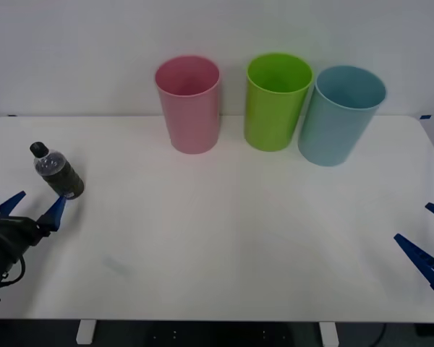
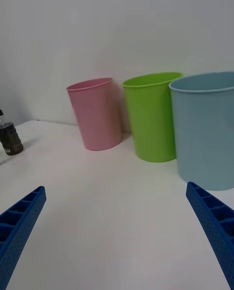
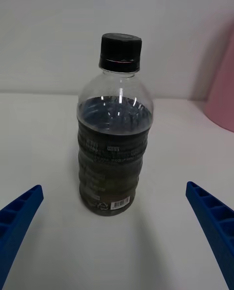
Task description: Grasp the object on the table and drop it into the matching bin: aluminum can to the light blue bin, PET bottle to the pink bin.
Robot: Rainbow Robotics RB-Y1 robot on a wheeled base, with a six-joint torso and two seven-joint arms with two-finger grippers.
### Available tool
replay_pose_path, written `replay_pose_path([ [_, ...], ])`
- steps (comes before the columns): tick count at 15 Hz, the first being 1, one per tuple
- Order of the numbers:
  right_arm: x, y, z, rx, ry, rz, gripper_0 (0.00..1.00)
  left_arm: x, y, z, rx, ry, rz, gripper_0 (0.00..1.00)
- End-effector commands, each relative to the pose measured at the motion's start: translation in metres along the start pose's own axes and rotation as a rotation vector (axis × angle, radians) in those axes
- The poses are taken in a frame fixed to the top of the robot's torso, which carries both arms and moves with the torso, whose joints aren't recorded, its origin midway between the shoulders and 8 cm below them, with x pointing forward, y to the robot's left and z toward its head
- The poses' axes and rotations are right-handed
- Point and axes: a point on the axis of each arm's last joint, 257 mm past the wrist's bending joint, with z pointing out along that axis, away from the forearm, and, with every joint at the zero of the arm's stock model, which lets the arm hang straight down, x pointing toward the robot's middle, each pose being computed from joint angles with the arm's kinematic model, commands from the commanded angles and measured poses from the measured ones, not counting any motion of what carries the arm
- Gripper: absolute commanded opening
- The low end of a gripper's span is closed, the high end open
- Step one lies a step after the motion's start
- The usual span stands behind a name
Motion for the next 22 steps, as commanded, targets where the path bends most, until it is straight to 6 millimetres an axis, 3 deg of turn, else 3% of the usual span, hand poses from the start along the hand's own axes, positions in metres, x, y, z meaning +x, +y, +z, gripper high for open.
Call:
replay_pose_path([
  [1, 0.0, 0.0, 0.0, 0.0, 0.0, 0.0, 1.0, 0.0, -0.001, 0.018, 0.001, 0.003, -0.007, 1.0],
  [12, 0.0, 0.0, 0.0, 0.0, 0.0, 0.0, 1.0, -0.009, 0.005, 0.076, -0.027, 0.03, 0.012, 1.0],
  [22, 0.0, 0.0, 0.0, 0.0, 0.0, 0.0, 1.0, -0.011, -0.002, 0.087, -0.031, 0.032, 0.021, 1.0],
])
